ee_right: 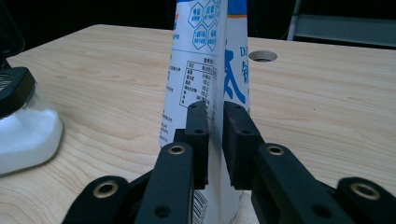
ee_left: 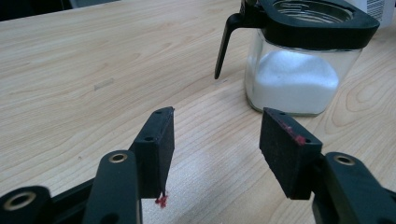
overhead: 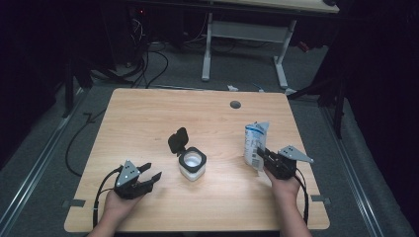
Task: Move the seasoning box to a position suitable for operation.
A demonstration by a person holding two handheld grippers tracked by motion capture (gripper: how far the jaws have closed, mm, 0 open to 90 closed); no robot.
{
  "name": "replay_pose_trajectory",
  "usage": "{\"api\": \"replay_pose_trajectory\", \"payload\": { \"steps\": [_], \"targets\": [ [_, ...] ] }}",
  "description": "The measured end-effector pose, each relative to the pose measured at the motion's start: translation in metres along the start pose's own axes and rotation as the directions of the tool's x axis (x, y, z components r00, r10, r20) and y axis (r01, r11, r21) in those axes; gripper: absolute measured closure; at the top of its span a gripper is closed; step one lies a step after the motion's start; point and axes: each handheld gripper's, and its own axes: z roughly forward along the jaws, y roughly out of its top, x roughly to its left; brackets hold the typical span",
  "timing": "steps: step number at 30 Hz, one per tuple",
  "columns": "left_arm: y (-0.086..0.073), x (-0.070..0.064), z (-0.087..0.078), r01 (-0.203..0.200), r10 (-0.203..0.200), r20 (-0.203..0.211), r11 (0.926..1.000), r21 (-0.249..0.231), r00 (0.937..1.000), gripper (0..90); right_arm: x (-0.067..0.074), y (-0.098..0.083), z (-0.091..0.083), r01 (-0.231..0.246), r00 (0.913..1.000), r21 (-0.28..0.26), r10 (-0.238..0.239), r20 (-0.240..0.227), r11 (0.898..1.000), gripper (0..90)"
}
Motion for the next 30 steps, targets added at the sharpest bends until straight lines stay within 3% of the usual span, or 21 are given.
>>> {"api": "replay_pose_trajectory", "payload": {
  "steps": [11,26,30],
  "targets": [
    [0.0,0.0,0.0,0.011,-0.011,0.006,0.9999,0.001,0.9999,45.6,0.001,-0.001,0.0,-0.01,0.9999,0.028,0.011,-0.003,1.0,70.6],
    [0.0,0.002,-0.001,0.021,-0.022,0.01,0.9991,0.035,0.9997,45.0,0.008,0.001,-0.007,0.046,0.9986,0.063,-0.048,0.021,0.997,58.2],
    [-0.001,0.005,0.0,0.039,-0.039,0.015,0.9985,0.039,0.9991,45.1,0.008,0.003,-0.01,0.036,0.9991,0.067,-0.037,0.02,0.997,54.8]
  ]
}}
